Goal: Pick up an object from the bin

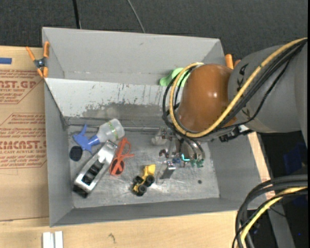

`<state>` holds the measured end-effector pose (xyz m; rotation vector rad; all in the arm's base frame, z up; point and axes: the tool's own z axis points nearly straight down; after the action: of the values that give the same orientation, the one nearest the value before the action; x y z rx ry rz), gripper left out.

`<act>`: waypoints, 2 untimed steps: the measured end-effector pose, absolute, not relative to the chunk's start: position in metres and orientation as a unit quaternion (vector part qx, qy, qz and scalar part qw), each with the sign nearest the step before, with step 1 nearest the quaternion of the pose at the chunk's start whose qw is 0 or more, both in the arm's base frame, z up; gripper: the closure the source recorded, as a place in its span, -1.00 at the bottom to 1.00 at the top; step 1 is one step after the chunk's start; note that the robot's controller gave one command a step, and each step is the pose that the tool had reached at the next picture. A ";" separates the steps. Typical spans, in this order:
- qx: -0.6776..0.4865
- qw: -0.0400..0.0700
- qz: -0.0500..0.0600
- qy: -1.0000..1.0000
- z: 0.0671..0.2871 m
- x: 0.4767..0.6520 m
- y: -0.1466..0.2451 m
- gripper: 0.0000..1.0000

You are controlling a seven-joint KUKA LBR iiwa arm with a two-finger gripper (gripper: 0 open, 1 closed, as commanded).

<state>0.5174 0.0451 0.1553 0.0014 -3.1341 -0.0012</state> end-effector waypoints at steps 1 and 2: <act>0.000 0.000 -0.001 -1.000 0.159 0.519 0.045 -1.00; 0.022 -0.005 0.000 -1.000 0.121 0.516 0.063 -1.00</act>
Offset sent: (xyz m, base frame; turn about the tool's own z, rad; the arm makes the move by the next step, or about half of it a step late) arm -0.0106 0.0411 -0.0853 -0.0940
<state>0.5160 0.0633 0.1206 0.0681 -3.1504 -0.0004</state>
